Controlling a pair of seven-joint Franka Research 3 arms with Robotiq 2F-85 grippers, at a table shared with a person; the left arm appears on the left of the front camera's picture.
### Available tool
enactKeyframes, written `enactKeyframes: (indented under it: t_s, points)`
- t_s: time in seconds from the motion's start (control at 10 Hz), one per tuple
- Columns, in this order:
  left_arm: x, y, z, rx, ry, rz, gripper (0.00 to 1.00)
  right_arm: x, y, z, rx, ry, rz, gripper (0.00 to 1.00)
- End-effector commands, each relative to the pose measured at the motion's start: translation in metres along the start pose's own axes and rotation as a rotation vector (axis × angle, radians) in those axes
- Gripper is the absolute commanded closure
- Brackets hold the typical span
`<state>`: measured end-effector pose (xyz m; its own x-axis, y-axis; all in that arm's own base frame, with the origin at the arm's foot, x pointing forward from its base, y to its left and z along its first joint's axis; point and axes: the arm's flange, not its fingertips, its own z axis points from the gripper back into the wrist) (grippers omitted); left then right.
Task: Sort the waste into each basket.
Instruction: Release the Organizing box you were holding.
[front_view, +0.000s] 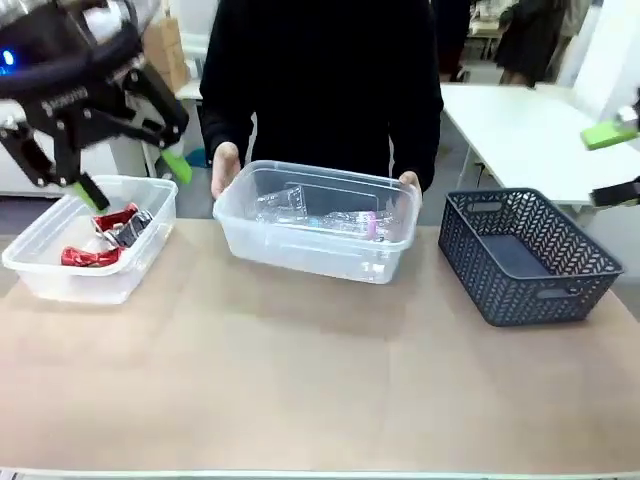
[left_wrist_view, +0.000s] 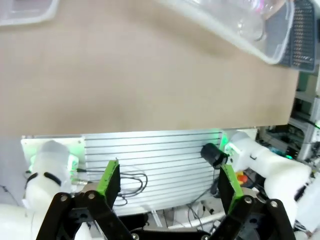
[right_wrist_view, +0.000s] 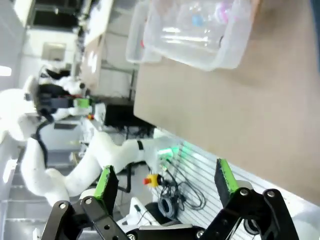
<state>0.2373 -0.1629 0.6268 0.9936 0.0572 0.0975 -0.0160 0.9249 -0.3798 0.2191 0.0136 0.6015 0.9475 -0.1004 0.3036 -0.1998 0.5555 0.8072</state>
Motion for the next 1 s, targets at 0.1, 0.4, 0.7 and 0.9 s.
enactKeyframes:
  t_s: [0.1, 0.4, 0.7, 0.9]
  points:
    - [0.013, -0.009, -0.001, 0.013, 0.008, 0.003, 0.0, 0.017, -0.009, -0.025, -0.007, 0.071, -0.028, 0.0]
    - [0.006, -0.003, -0.002, 0.024, -0.007, 0.021, 0.0, 0.006, -0.008, -0.017, -0.028, 0.052, -0.035, 0.0]
    - [0.018, 0.092, 0.009, -0.721, 0.23, 0.061, 0.0, 0.029, -0.054, 0.023, 0.672, 0.096, -0.477, 0.0]
    - [0.01, 0.169, 0.001, -1.127, 0.11, 0.198, 0.0, 0.029, -0.089, 0.046, 0.77, -0.046, -0.615, 0.0]
